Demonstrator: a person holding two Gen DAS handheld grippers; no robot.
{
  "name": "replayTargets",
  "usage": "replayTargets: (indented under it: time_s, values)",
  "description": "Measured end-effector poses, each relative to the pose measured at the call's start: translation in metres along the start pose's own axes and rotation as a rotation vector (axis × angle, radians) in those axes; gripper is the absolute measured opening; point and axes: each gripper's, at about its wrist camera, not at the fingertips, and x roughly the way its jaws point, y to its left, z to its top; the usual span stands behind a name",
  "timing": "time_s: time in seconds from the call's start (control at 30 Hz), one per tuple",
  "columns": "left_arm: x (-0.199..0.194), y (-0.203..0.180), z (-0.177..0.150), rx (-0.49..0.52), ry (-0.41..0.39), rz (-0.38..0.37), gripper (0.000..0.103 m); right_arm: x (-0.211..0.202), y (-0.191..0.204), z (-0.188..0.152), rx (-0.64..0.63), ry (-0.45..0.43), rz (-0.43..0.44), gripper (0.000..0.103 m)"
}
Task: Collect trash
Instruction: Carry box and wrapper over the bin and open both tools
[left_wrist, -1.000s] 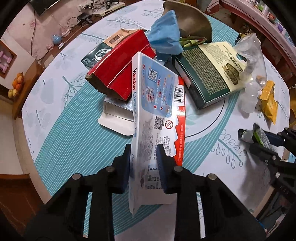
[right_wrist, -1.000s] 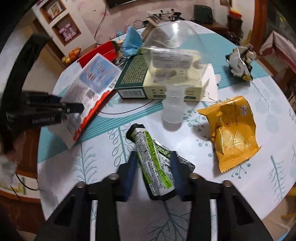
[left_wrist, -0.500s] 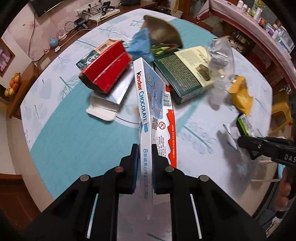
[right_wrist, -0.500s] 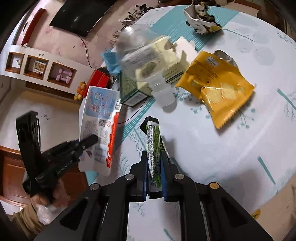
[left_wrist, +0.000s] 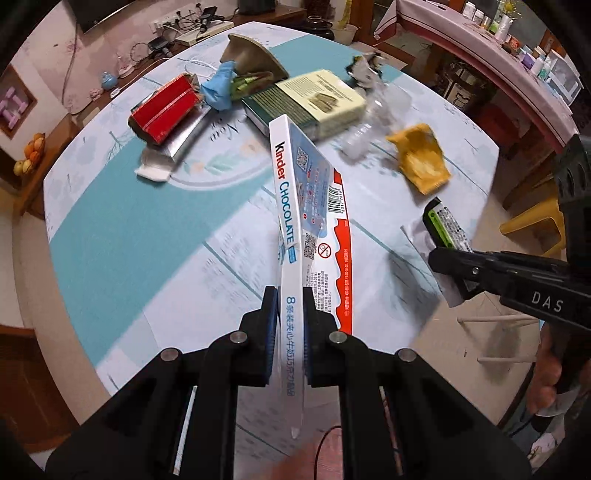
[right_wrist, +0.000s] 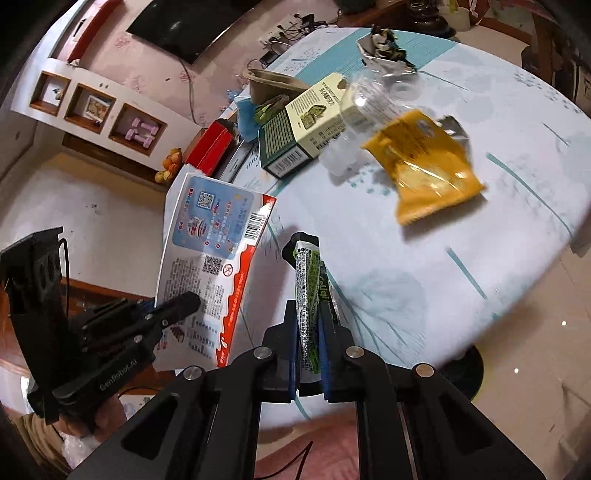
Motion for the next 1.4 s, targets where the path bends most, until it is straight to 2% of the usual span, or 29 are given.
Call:
replayTargets:
  time_s: [0.27, 0.4, 0.53, 0.63, 0.8, 0.9, 1.1, 1.27, 1.33, 1.4]
  values:
    - [-0.029, -0.076, -0.063, -0.061, -0.013, 0.021, 0.009, -0.043, -0.039, -0.059, -0.070, 0.026, 0.058, 0.009]
    - [-0.033, -0.115, -0.097, -0.088, -0.001, 0.016, 0.009, -0.068, -0.062, -0.094, -0.120, 0.073, 0.051, 0.008]
    - [-0.019, -0.160, -0.132, -0.091, 0.054, 0.001, 0.009, -0.082, -0.093, -0.127, -0.152, 0.128, 0.021, 0.008]
    - [0.001, -0.185, -0.150, -0.079, 0.102, 0.002, 0.009, -0.084, -0.125, -0.156, -0.129, 0.175, -0.002, 0.009]
    - [0.050, -0.211, -0.176, -0.045, 0.197, 0.001, 0.009, -0.059, -0.173, -0.192, -0.050, 0.243, -0.038, 0.009]
    - [0.097, -0.218, -0.191, -0.054, 0.270, -0.005, 0.009, -0.031, -0.203, -0.213, -0.002, 0.283, -0.059, 0.009]
    - [0.202, -0.218, -0.218, -0.066, 0.396, -0.012, 0.009, 0.052, -0.259, -0.243, 0.056, 0.351, -0.137, 0.009]
    - [0.264, -0.209, -0.232, -0.039, 0.446, 0.004, 0.010, 0.112, -0.292, -0.252, 0.108, 0.360, -0.174, 0.011]
    - [0.286, -0.204, -0.233, -0.025, 0.450, 0.015, 0.010, 0.141, -0.304, -0.249, 0.118, 0.364, -0.199, 0.016]
    - [0.301, -0.199, -0.235, -0.015, 0.452, 0.025, 0.012, 0.160, -0.313, -0.247, 0.131, 0.364, -0.217, 0.031]
